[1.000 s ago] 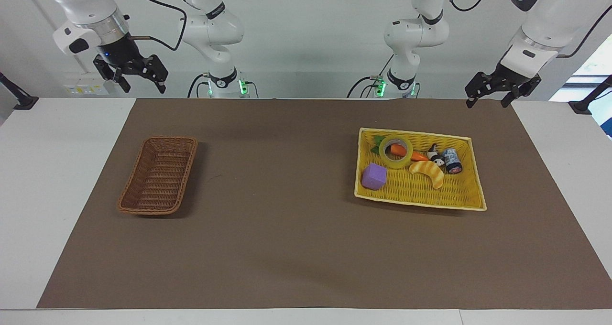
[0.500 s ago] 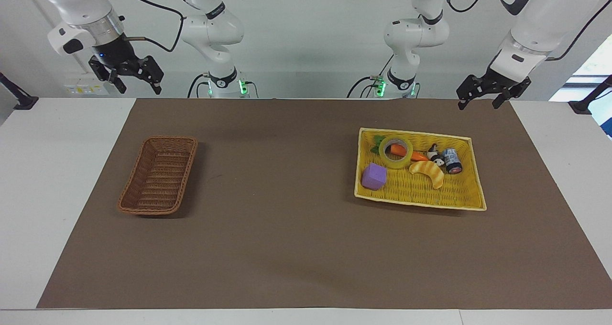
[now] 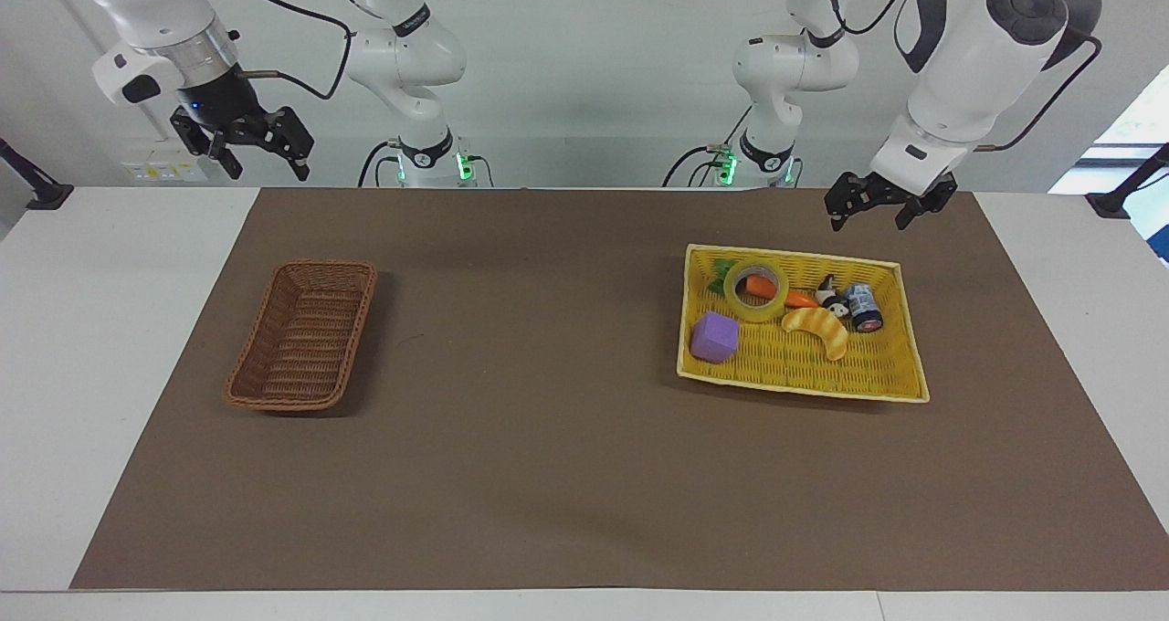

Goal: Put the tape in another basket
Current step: 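Reach the left gripper down into the yellow basket toward the tape roll, then close the left gripper on the tape roll and lift it, then carry the tape with the left gripper while the right gripper reaches it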

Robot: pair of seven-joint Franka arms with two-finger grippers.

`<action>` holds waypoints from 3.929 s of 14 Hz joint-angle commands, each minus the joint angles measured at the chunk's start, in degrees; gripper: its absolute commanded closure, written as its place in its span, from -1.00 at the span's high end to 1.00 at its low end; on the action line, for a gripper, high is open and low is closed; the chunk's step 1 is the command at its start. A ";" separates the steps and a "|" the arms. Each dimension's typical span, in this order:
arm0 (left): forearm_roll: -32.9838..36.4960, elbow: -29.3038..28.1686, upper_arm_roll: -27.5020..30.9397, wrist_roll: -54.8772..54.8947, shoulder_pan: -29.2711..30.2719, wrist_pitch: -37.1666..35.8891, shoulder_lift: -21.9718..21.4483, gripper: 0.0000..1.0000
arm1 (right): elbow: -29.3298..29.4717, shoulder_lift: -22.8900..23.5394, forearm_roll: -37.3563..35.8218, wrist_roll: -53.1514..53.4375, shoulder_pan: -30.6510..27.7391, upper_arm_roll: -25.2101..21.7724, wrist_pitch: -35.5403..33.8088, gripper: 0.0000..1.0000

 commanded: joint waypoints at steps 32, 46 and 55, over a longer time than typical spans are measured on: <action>5.49 -12.83 0.29 -25.44 -8.45 12.91 0.32 -1.00 | -2.31 -1.44 -0.07 -0.76 0.01 0.54 2.42 1.00; -6.82 4.60 -0.06 -30.97 -25.31 5.75 3.31 -1.00 | -2.31 -1.61 -0.07 -1.20 0.01 0.72 0.93 1.00; -13.33 10.40 -1.73 -36.51 -29.46 10.59 6.48 -1.00 | -7.40 -3.02 20.57 4.68 4.65 1.33 0.66 1.00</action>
